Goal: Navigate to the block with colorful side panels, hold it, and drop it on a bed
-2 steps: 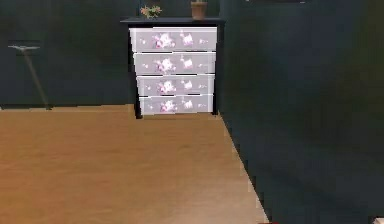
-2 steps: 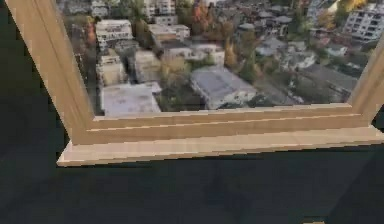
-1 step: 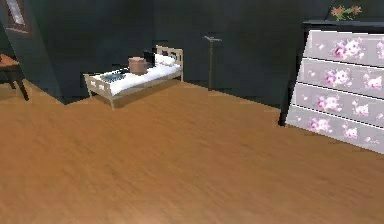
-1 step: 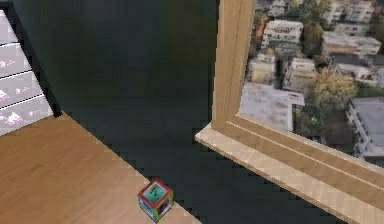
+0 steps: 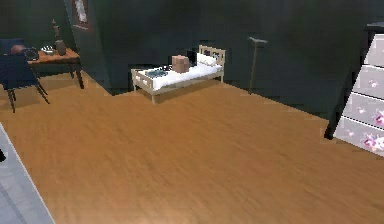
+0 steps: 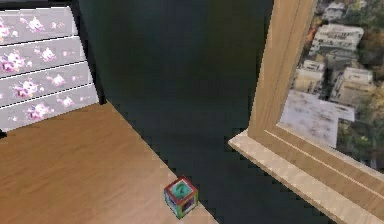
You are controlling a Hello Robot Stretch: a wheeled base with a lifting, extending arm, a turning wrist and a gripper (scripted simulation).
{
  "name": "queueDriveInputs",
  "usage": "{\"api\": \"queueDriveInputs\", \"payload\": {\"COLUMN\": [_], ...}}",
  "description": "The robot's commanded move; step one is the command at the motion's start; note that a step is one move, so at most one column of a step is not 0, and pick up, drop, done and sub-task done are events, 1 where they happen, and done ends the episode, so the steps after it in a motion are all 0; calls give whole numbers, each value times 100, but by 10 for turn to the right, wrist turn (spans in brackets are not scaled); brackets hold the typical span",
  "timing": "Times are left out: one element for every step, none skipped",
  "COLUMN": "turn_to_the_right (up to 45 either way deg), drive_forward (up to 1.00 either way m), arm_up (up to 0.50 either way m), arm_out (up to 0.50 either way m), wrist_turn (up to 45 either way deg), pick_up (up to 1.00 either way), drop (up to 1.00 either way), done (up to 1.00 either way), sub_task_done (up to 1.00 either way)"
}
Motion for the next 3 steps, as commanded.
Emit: {"api": "queueDriveInputs", "payload": {"turn_to_the_right": [0, 0, 0], "drive_forward": [0, 0, 0], "arm_up": [10, 0, 0], "arm_out": [0, 46, 0], "wrist_turn": [0, 0, 450], "pick_up": [0, 0, 0], "drop": [0, 0, 0], "done": [0, 0, 0], "sub_task_done": [0, 0, 0]}}
